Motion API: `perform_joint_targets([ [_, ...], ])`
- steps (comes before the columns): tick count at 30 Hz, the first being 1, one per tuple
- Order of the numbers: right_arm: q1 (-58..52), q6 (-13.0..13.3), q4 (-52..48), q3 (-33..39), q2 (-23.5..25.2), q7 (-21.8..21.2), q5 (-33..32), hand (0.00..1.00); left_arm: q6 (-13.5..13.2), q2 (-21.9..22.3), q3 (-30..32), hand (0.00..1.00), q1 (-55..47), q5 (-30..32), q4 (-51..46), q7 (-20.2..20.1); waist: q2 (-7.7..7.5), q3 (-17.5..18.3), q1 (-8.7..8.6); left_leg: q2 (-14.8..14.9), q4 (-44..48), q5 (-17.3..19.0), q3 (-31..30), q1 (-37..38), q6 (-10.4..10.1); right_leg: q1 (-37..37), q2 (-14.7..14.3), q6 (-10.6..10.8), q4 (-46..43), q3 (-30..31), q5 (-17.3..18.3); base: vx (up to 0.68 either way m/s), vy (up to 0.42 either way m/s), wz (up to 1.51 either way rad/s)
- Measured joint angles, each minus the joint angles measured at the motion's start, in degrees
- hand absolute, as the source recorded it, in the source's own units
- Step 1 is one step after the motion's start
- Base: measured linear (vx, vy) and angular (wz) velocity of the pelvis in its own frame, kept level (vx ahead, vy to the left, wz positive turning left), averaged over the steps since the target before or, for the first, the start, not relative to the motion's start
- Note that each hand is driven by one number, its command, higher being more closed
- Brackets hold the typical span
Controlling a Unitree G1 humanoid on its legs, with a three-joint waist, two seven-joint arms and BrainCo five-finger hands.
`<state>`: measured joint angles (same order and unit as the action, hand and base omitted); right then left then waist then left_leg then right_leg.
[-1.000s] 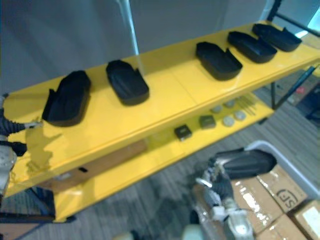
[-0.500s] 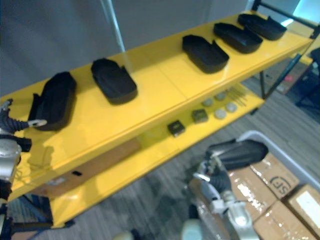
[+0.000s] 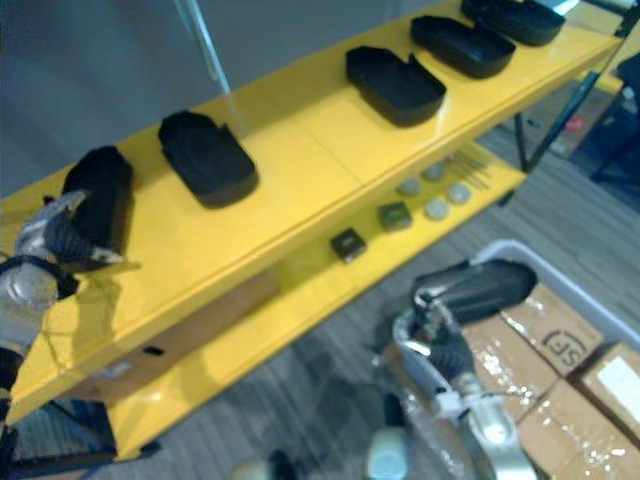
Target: Walk over and take plastic housings, then place them on the shelf
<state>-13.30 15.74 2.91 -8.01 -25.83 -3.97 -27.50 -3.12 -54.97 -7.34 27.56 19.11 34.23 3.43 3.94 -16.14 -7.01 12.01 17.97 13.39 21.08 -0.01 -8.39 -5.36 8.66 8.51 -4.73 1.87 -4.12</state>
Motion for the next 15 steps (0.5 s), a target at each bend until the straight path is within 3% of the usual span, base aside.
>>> perform_joint_targets([
  [6, 0.01, -0.01, 0.01, -0.01, -1.13, -0.21, -1.03, 0.0, -0.08, -1.44, -0.64, 0.0, -1.31, 0.0, -1.79, -5.54, 0.51, -0.27, -0.1, 0.24, 0.0, -0.01, -0.12, 0.04, 0.0, 0.31, -0.02, 0.0, 0.25, -0.22, 0.0, 0.0, 0.022, 0.01],
  [11, -0.03, -0.63, 0.01, -0.09, -1.27, -0.09, -1.05, 0.0, 0.74, -3.26, -2.87, 0.0, -2.46, 0.03, -1.77, -13.44, 0.54, -0.28, -0.21, 0.2, -0.07, -0.02, -0.15, 0.04, -0.01, 0.39, 0.14, 0.02, 0.4, -0.23, -0.02, 0.0, 0.046, 0.01],
  [15, -0.03, -0.91, 0.01, -0.14, -1.28, -0.1, -1.06, 0.0, 0.75, -3.29, -2.88, 0.0, -2.47, 2.36, -1.64, -14.95, 0.54, -0.28, -0.22, 0.07, -0.08, -0.02, -0.15, 0.06, 0.0, 0.43, 0.15, 0.04, 0.43, -0.24, -0.03, 0.0, 0.027, 0.0],
])
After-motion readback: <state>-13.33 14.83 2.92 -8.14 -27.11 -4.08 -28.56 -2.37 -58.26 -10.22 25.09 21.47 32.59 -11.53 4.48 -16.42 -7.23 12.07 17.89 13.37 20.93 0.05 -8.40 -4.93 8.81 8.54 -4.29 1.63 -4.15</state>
